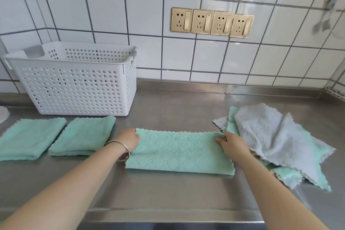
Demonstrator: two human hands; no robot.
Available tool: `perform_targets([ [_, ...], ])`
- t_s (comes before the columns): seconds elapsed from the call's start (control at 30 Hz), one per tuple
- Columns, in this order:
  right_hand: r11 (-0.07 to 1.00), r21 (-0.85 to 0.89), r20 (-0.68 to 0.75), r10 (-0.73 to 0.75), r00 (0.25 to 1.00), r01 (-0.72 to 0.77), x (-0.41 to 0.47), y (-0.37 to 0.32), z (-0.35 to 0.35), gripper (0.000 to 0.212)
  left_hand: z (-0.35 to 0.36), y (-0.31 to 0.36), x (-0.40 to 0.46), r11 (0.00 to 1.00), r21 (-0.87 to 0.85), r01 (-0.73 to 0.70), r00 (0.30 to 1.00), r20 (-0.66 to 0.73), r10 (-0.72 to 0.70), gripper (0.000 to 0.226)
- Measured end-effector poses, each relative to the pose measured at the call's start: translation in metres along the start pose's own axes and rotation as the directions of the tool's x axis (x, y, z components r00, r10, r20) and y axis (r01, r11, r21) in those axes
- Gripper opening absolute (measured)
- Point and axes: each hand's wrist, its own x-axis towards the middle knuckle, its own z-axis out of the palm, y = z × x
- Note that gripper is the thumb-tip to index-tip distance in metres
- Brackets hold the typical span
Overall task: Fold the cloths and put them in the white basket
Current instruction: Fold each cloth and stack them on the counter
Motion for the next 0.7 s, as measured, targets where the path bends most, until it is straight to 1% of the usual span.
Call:
perform_targets([
  [0.1, 0.999, -0.031, 0.000, 0.018, 1.000, -0.018, 0.008, 0.000, 0.003, 0.024, 0.001, 0.002, 0.001, 0.999, 0.052, 0.006, 1.000, -0.003, -0.006, 0.038],
  [0.27, 0.998, -0.036, 0.008, 0.047, 0.999, -0.047, 0.018, -0.004, 0.004, 0.027, 0.000, 0.004, 0.000, 0.996, 0.087, 0.030, 1.000, -0.012, -0.029, 0.038],
  [0.33, 0.997, -0.031, -0.006, 0.071, 0.997, -0.071, 0.020, -0.004, 0.005, 0.027, 0.001, 0.005, 0.000, 0.994, 0.104, 0.032, 0.999, -0.020, -0.030, 0.038],
  [0.43, 0.992, -0.032, -0.021, 0.119, 0.993, -0.120, 0.022, -0.005, 0.006, 0.037, 0.002, 0.004, 0.001, 0.993, 0.112, 0.030, 0.999, -0.028, -0.027, 0.037],
  [0.5, 0.988, -0.044, -0.034, 0.146, 0.989, -0.147, 0.022, -0.007, 0.007, 0.039, 0.003, 0.002, 0.001, 0.991, 0.128, 0.030, 0.999, -0.035, -0.026, 0.035],
  [0.6, 0.981, -0.083, -0.056, 0.170, 0.984, -0.174, 0.020, -0.011, 0.008, 0.042, 0.007, 0.001, 0.003, 0.983, 0.184, 0.019, 0.999, -0.048, -0.010, 0.031],
  [0.7, 0.973, -0.115, -0.081, 0.193, 0.978, -0.202, 0.017, -0.014, 0.009, 0.043, 0.010, 0.003, 0.001, 0.972, 0.235, 0.028, 0.998, -0.069, -0.012, 0.032],
])
